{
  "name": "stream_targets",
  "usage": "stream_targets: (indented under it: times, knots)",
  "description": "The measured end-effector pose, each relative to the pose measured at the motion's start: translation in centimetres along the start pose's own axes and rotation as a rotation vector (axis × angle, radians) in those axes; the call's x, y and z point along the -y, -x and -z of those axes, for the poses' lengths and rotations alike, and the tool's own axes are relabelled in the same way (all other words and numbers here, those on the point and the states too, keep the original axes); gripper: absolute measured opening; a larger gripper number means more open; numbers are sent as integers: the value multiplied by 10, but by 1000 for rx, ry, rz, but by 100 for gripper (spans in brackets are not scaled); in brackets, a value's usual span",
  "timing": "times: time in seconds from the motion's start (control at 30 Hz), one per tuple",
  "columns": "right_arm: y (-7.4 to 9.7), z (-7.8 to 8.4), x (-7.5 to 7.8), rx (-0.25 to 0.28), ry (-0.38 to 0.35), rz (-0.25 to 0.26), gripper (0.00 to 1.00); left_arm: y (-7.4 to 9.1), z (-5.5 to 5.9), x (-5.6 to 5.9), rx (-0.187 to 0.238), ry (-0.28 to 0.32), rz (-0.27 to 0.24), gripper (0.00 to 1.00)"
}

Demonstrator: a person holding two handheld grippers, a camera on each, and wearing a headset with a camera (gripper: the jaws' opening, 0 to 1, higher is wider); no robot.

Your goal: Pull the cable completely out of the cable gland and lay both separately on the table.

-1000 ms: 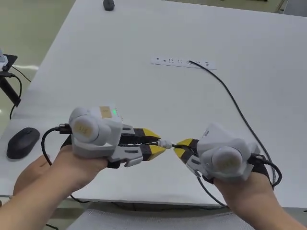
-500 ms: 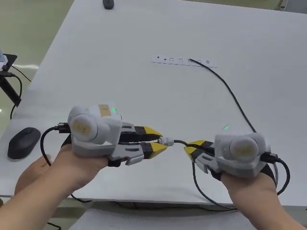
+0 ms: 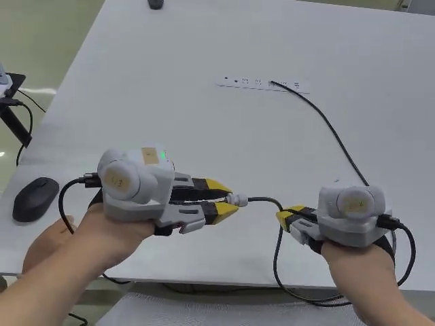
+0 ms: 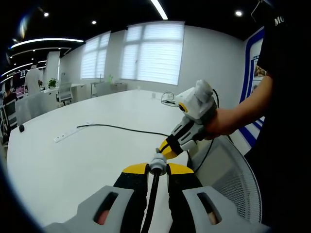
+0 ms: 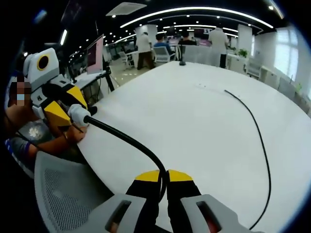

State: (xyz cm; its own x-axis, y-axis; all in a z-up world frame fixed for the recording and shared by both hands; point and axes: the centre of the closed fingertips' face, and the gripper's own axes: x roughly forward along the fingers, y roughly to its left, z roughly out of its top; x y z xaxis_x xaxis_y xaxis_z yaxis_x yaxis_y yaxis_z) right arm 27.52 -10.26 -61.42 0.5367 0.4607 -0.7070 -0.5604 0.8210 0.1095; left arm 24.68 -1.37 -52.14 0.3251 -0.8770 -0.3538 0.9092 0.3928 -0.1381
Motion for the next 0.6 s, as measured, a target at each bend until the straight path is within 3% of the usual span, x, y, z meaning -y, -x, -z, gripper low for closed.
stream_targets:
  times: [0.1,0.27,0.4,0.47,0.53,0.57,0.6]
  knots:
    - [-1,7,3,-13,-58,2,0,0,0,1,0,-1,3,15]
    - [-1,5,2,-11,-64,0,0,-1,2,1,0,2,1,15]
    - [1,4,-3,-6,-11,-9,0,0,1,0,1,2,-1,15]
    - [3,-3,-8,36,38,-30,0,0,2,0,-2,2,-2,15]
    - [6,-2,-7,12,115,-11,0,0,2,0,-3,1,0,15]
    - [7,-4,-10,19,138,-21,2,0,1,0,-2,3,0,15]
    - [10,-9,-12,40,143,-15,10,0,1,0,-2,3,1,15]
